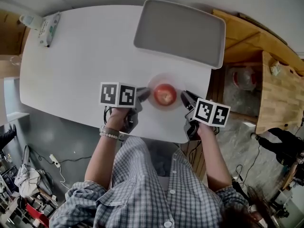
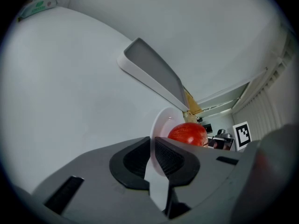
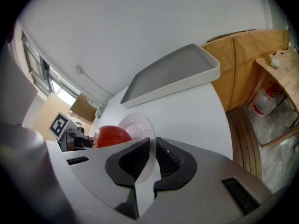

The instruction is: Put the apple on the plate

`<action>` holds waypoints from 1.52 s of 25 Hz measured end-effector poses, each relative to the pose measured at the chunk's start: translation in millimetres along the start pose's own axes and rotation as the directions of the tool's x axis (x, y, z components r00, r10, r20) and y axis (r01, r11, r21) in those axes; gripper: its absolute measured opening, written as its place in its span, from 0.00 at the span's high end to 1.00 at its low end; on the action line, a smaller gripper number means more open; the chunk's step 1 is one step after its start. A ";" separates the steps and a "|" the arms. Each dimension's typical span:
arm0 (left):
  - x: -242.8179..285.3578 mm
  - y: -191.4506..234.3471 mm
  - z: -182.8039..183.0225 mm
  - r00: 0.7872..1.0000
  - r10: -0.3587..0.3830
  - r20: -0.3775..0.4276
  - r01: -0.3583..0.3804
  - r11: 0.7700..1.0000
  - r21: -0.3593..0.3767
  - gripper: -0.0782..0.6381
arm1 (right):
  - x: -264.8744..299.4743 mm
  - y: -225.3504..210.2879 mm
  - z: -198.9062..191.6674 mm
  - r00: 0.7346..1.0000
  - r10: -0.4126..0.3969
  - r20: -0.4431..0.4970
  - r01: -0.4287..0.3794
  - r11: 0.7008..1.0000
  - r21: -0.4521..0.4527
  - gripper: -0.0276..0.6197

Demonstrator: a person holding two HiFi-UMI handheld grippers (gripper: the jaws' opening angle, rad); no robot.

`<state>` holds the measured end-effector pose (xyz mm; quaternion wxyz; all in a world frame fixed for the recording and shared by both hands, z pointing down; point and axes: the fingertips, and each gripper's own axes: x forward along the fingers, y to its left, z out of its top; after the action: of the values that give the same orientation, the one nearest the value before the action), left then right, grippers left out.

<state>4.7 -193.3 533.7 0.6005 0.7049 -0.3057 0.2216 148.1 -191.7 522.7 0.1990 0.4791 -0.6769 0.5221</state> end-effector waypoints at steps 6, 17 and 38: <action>-2.3 -6.9 20.4 1.000 0.001 0.015 -0.001 1.000 0.004 0.84 | 0.1 4.7 26.6 1.000 0.016 0.019 -0.015 1.000 -0.027 0.88; -1.1 -20.9 66.0 0.998 0.000 0.058 -0.002 1.000 0.025 0.84 | 0.9 7.4 73.3 0.998 0.040 0.055 -0.037 0.998 -0.055 0.88; 8.3 -29.5 168.9 0.991 -0.040 0.129 0.032 0.997 0.065 0.84 | 23.3 13.2 173.2 0.987 0.078 0.138 -0.071 0.996 -0.058 0.88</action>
<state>22.0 -357.9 487.9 0.5608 0.7416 -0.3246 0.1736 166.0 -357.5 468.8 0.1441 0.4836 -0.7204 0.4759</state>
